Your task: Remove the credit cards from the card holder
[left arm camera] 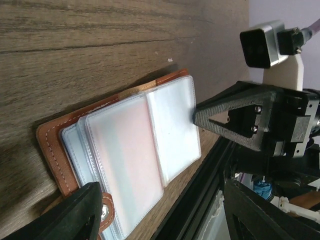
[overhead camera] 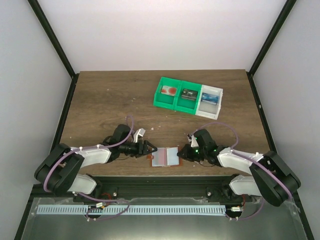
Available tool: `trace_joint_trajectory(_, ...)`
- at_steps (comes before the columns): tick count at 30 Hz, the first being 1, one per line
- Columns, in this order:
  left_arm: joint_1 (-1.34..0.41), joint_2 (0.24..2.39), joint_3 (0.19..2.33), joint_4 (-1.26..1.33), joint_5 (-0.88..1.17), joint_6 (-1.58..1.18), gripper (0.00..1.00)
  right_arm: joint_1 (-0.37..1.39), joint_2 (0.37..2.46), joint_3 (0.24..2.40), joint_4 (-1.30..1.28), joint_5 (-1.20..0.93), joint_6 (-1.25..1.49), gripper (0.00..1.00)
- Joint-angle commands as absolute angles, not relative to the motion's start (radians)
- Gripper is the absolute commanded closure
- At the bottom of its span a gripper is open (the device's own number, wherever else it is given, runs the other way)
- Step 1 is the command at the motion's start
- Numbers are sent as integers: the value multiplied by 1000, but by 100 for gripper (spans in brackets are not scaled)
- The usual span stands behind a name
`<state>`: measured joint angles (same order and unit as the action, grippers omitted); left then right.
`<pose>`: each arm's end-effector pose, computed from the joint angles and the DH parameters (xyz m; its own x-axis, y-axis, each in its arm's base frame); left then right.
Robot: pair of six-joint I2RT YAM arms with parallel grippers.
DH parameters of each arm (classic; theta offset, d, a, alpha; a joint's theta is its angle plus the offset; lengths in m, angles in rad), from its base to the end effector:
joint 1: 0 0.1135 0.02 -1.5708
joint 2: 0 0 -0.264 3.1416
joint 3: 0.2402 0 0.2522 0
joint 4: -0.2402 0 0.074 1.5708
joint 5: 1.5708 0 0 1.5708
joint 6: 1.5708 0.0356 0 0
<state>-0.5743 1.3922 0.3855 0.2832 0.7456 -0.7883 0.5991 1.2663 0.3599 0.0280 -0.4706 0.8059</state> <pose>0.1798 -0.1451 0.1321 -0.9776 0.0120 -0.2099 0.1882 0.4952 -0.8482 0.1615 0.1298 0.1281 -0.9752 0.1127 -0.1903 -0.0549 0.7098 0.7022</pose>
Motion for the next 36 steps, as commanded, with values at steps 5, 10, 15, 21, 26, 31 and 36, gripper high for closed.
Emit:
trace_joint_trajectory(5, -576, 1424, 395, 373, 788, -825, 32, 617, 1135, 375, -37, -406, 876, 80)
trace_joint_trajectory(10, -577, 1445, 375, 449, 813, -870, 29, 619, 1051, 416, -106, -354, 870, 78)
trace_joint_trajectory(15, -577, 1486, 369, 488, 815, -881, 29, 668, 1061, 467, -128, -324, 879, 75)
trace_joint_trajectory(21, -577, 1491, 362, 495, 798, -882, 28, 766, 1158, 508, -75, -291, 903, 73)
trace_joint_trajectory(26, -574, 1474, 352, 479, 772, -877, 28, 846, 1259, 559, -43, -254, 914, 73)
trace_joint_trajectory(31, -572, 1476, 343, 475, 767, -876, 27, 868, 1356, 589, -20, -264, 915, 73)
trace_joint_trajectory(36, -572, 1474, 335, 479, 766, -876, 26, 883, 1407, 604, -11, -264, 911, 72)
